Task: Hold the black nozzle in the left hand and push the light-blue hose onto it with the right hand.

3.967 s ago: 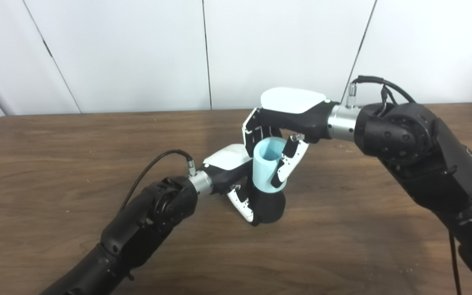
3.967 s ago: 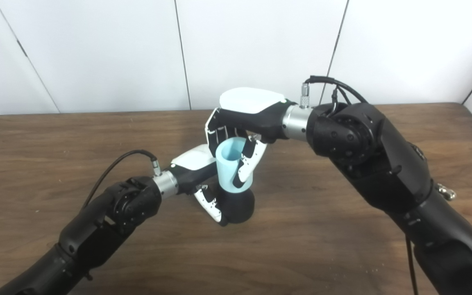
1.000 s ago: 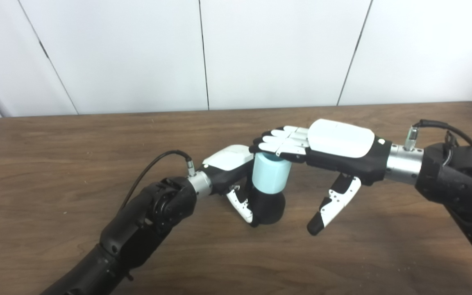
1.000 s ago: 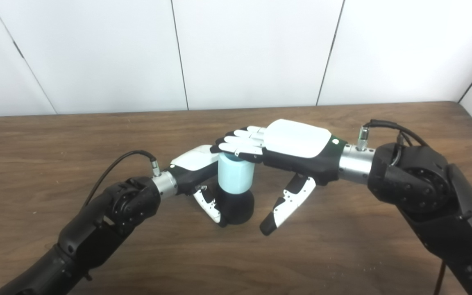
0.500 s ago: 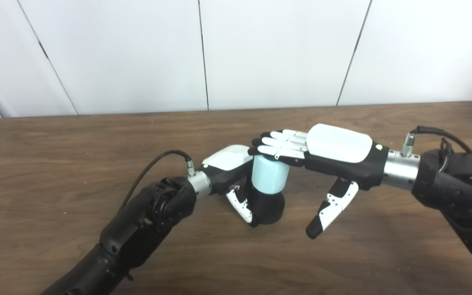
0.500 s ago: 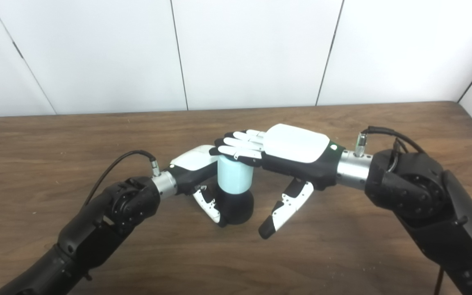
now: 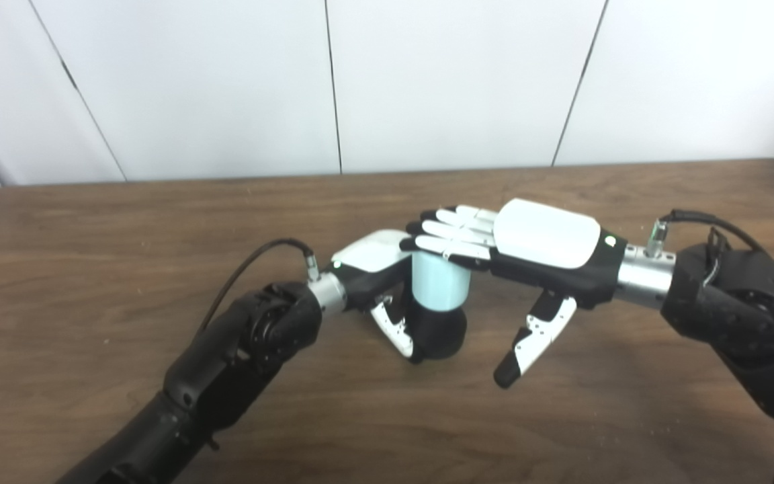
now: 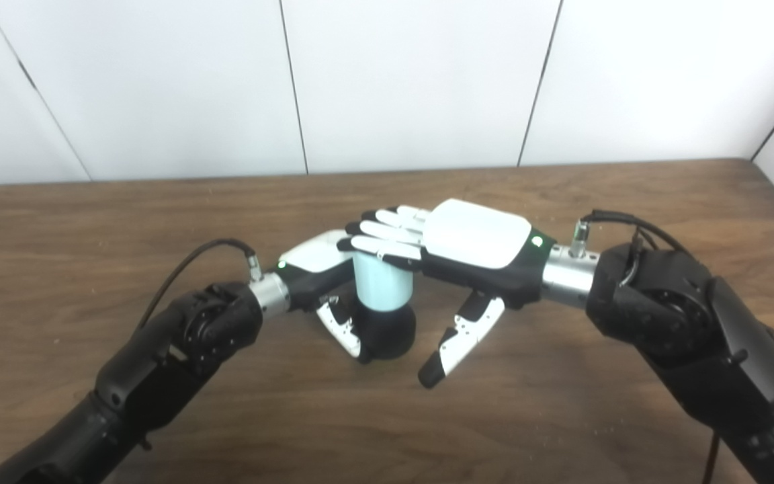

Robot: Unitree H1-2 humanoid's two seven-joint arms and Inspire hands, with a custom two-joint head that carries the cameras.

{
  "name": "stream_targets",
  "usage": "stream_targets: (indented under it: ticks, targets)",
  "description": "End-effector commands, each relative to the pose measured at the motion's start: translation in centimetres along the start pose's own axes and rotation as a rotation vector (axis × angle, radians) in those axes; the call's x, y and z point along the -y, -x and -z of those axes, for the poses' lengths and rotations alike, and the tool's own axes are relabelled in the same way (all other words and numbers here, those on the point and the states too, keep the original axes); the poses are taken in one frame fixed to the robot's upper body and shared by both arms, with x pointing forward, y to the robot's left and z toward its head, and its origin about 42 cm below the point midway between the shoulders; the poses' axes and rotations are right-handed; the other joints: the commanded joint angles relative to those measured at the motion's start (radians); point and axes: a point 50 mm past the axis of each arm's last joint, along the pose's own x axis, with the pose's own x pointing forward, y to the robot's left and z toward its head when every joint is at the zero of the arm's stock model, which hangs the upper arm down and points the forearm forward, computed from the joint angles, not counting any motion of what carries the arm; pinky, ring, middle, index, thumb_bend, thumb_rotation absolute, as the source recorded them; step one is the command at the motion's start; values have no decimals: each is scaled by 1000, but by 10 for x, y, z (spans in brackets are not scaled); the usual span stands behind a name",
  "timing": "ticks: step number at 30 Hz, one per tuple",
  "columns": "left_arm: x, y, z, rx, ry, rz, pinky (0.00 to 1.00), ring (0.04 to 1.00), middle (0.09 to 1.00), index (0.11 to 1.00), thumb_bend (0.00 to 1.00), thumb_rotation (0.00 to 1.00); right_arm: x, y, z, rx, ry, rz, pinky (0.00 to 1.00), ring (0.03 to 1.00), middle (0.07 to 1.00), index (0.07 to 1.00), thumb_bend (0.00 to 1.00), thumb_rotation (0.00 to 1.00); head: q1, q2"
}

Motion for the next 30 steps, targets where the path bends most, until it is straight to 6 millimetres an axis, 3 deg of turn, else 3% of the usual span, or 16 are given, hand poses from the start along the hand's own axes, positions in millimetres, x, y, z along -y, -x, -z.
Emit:
stream_targets:
  ticks: [1, 12, 30]
  targets:
    - [18, 7, 18, -99, -26, 115, 1000, 592, 512, 466, 524, 0, -29, -6, 0, -3, -50, -154, 1000, 1000, 1000, 1000, 798, 906, 0, 2]
    - [17, 7, 17, -97, -22, 115, 1000, 593, 512, 466, 524, 0, -32, -8, -3, -11, -66, -204, 1000, 1000, 1000, 1000, 808, 883, 2, 8]
    - [15, 9, 20, -99, -10, 118, 1000, 585, 508, 468, 524, 0, -40, 23, 2, -61, -95, -181, 1000, 1000, 1000, 1000, 821, 892, 0, 15]
